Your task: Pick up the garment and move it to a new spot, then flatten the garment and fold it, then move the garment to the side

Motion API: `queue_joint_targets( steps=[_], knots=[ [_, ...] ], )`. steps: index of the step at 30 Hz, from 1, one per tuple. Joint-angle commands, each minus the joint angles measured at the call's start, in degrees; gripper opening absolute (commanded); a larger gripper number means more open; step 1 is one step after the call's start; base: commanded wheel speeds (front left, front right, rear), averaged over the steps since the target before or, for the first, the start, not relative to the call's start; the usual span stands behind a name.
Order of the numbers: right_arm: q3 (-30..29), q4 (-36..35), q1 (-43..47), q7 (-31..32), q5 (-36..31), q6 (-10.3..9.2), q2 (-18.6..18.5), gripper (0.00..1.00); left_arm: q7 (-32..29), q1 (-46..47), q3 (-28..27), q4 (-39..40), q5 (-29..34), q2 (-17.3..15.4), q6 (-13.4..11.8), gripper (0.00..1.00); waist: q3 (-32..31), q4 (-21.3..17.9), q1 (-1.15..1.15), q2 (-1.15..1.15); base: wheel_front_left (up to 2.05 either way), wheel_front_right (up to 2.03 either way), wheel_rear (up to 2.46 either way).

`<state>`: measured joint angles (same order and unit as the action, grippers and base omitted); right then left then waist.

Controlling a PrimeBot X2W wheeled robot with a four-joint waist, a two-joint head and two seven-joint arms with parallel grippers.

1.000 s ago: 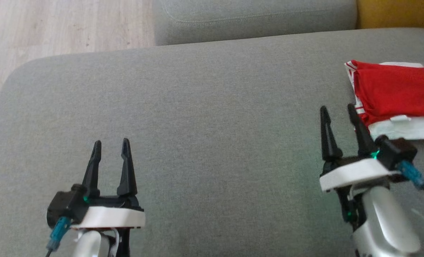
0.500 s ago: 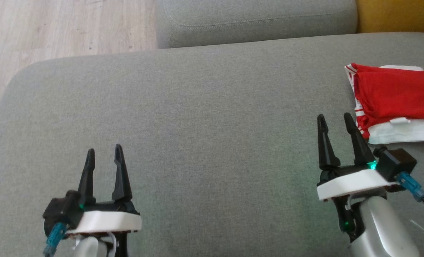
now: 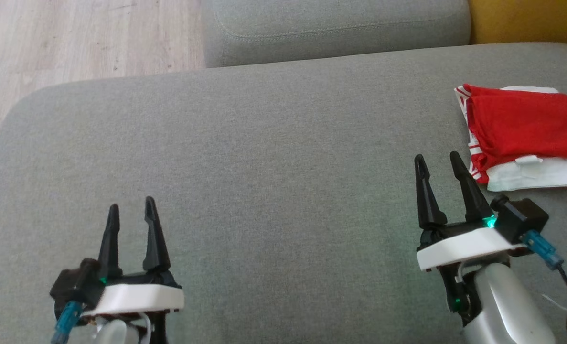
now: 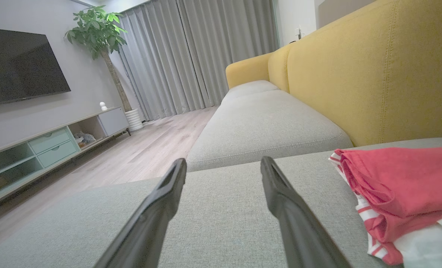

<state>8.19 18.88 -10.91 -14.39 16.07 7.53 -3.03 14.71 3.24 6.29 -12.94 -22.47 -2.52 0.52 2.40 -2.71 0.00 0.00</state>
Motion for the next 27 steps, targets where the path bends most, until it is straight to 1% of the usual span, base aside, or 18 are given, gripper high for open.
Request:
queue_joint_targets(
  steps=[1,8,9,11,27],
  knots=[
    [1.51,-2.23,-0.50,-0.61,0.35,-0.04,0.15,1.00,0.29,1.48,-2.19,1.85,-0.12,-0.36,-0.18,1.00,0.01,-0.06,0.00,0.00,0.00,0.00,0.00],
    [2.28,-2.20,-0.18,-0.61,0.65,-0.04,0.15,1.00,0.29,1.09,-2.38,1.84,-0.57,-0.36,-0.46,1.00,-0.32,-0.20,0.00,0.00,0.00,0.00,0.00],
    [0.83,0.00,0.14,0.00,0.19,0.00,0.00,0.00,0.00,-0.09,-0.56,0.05,-0.31,-0.01,-0.10,0.00,-0.33,-0.21,0.00,0.00,0.00,0.00,0.00],
    [0.84,2.46,1.44,0.07,0.24,0.00,0.07,0.00,-0.05,-0.76,-0.51,-2.68,-0.40,0.07,0.00,0.00,-0.34,-0.22,0.00,0.00,0.00,0.00,0.00],
    [-0.37,1.53,1.89,2.05,9.94,-0.01,-0.41,0.00,-2.61,-0.29,-1.99,-2.54,-8.73,0.01,0.84,0.00,-0.56,0.14,0.00,0.00,0.00,0.00,0.00]
  ],
)
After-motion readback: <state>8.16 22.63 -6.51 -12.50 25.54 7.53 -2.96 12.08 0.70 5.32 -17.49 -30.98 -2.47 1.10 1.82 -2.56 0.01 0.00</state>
